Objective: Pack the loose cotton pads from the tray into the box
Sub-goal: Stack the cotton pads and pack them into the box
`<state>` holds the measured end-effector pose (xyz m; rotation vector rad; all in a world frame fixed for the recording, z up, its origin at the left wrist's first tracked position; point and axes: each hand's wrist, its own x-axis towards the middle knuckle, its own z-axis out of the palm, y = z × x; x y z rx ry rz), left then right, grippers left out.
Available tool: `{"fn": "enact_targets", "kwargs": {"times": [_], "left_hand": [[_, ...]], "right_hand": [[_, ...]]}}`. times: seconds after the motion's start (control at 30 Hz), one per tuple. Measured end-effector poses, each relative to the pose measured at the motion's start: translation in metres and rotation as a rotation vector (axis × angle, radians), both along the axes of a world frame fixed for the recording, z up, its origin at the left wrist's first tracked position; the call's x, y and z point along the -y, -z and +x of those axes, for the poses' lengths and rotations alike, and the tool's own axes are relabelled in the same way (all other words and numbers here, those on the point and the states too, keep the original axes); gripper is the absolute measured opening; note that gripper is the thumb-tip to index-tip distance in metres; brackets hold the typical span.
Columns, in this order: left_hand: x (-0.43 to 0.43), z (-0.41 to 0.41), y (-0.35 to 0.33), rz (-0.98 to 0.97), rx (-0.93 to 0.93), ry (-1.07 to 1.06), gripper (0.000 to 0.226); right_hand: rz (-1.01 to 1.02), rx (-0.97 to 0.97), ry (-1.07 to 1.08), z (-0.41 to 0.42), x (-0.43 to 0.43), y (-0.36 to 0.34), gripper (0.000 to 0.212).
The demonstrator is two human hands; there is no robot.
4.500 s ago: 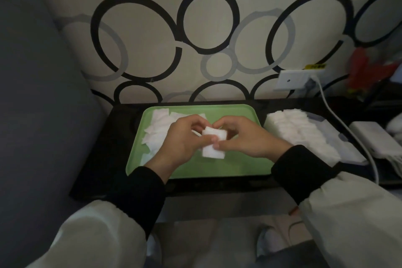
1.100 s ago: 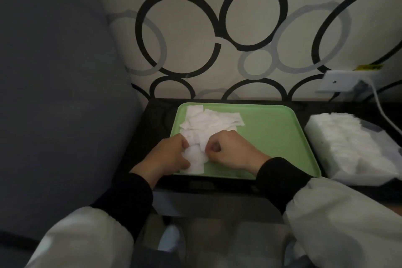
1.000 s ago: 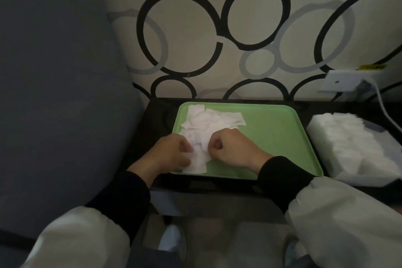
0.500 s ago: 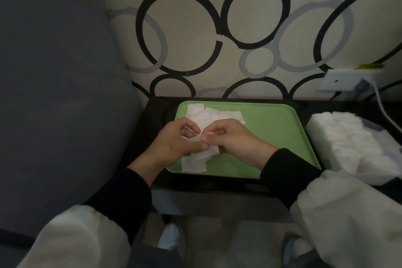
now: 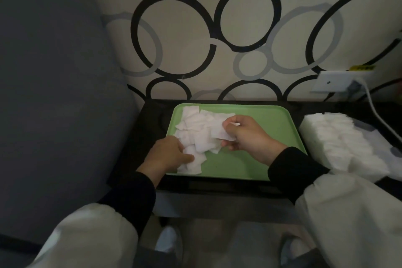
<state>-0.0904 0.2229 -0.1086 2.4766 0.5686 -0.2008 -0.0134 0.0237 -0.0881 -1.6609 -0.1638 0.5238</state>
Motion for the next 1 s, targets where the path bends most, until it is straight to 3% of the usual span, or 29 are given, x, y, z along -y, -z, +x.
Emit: {"fn": "enact_targets", "kwargs": {"times": [0.33, 0.53, 0.73, 0.93, 1.0], "left_hand": [[-0.011, 0.004, -0.008, -0.318, 0.250, -0.149, 0.017], [-0.014, 0.004, -0.012, -0.491, 0.344, -0.225, 0.026], [0.005, 0.002, -0.021, -0.743, 0.349, -0.210, 0.033], [0.033, 0.002, -0.028, -0.849, 0.271, -0.127, 0.008], [0.038, 0.002, -0.027, -0.872, 0.252, -0.093, 0.012]], "right_hand": [[-0.025, 0.005, 0.009, -0.001, 0.010, -0.003, 0.009], [0.017, 0.008, -0.018, 0.000, 0.015, -0.006, 0.008], [0.152, 0.030, -0.140, -0.004, 0.011, -0.020, 0.020], [-0.024, 0.254, -0.213, -0.011, 0.008, -0.032, 0.032], [-0.044, 0.264, -0.212, -0.013, 0.007, -0.032, 0.035]]}}
